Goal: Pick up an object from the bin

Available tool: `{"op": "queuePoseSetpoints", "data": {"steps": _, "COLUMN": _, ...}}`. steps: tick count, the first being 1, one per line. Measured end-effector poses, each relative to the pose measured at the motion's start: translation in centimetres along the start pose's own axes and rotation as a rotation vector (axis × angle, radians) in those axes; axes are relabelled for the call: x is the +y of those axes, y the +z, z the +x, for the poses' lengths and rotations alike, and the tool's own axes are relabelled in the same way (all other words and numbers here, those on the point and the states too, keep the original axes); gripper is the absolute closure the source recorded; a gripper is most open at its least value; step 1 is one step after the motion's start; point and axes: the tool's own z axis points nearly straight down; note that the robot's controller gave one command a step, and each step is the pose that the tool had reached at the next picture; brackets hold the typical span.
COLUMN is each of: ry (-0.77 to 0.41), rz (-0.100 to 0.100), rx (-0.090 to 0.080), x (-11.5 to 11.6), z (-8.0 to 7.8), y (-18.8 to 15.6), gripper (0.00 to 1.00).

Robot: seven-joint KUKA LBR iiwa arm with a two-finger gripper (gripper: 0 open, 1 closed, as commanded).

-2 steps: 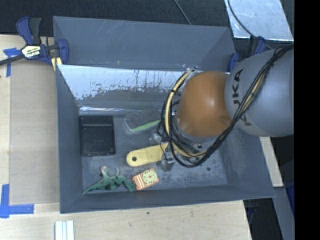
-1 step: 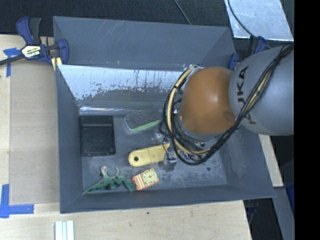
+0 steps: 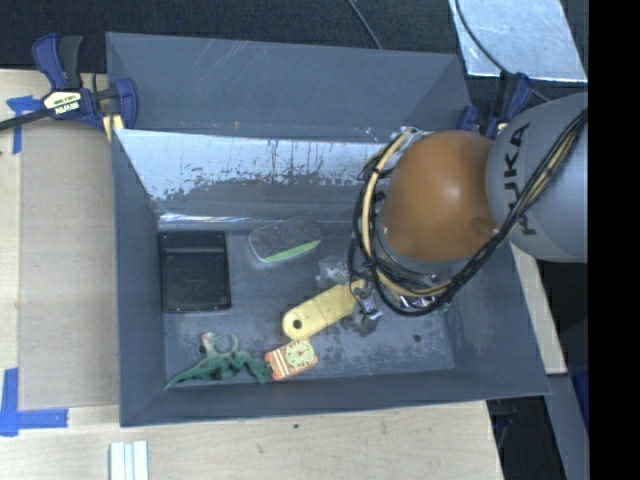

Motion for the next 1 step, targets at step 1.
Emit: {"op": "queuePoseSetpoints", "data": {"steps": 1, "ry": 0.136, "rz": -0.001, "rx": -0.001, "x": 2.22, "z": -1.01, "y": -9.44, "gripper": 1.00}}
